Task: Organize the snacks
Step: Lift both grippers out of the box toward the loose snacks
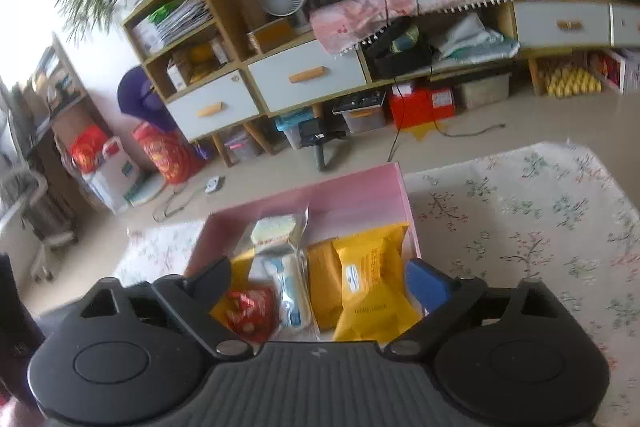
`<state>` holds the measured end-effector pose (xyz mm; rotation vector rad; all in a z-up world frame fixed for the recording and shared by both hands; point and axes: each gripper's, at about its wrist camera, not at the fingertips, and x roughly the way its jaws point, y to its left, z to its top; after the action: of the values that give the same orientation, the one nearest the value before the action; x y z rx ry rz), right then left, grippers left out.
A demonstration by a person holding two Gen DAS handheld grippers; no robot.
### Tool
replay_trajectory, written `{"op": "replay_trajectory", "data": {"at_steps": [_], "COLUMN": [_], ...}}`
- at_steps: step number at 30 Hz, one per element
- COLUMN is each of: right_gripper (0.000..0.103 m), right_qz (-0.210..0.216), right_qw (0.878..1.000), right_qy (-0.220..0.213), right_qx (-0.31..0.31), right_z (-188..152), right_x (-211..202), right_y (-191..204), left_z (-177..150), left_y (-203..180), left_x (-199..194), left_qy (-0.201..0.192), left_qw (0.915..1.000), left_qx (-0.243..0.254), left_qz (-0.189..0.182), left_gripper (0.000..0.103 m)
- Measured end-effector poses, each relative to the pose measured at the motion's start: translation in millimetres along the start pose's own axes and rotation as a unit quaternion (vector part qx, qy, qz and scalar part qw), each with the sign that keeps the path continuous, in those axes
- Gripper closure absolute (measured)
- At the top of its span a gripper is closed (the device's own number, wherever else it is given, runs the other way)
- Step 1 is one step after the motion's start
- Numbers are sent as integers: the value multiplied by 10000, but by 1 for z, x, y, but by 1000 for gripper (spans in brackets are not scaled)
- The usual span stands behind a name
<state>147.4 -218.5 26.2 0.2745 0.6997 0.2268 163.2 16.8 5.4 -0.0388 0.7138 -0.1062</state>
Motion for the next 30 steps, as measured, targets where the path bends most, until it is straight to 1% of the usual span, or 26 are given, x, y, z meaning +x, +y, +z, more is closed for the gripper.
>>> {"op": "replay_trajectory", "data": {"at_steps": [5, 11, 16, 20, 25, 28, 30], "right_gripper": [15, 13, 13, 13, 13, 13, 13], "right_qz": [-171, -251, -303, -331, -417, -577, -717], "right_qw": [9995, 9994, 9993, 9992, 9985, 9969, 9953], "right_qy": [19, -24, -9, -81, -42, -54, -61], "right_qx": [-249, -240, -224, -226, -350, -528, -656], "right_z": [-11, -26, -37, -49, -66, -76, -82], "right_x": [-16, -36, -46, -52, -62, -69, -72], "right_y": [12, 15, 15, 8, -3, -11, -17], "left_z": [-13, -31, -50, -66, -89, -101, -108], "left_y": [9, 15, 16, 18, 16, 14, 11], "left_x": [-21, -50, -69, -78, -84, -84, -84], "left_qy": [93, 165, 271, 339, 348, 413, 376], "left_qw": [9999, 9998, 9995, 9993, 9992, 9987, 9988], "left_qx": [-4, -53, -19, -159, -133, -116, -64], "left_qz": [71, 52, 153, 40, -107, -260, -300], "left_gripper": [4, 3, 2, 2, 2, 2, 2]}}
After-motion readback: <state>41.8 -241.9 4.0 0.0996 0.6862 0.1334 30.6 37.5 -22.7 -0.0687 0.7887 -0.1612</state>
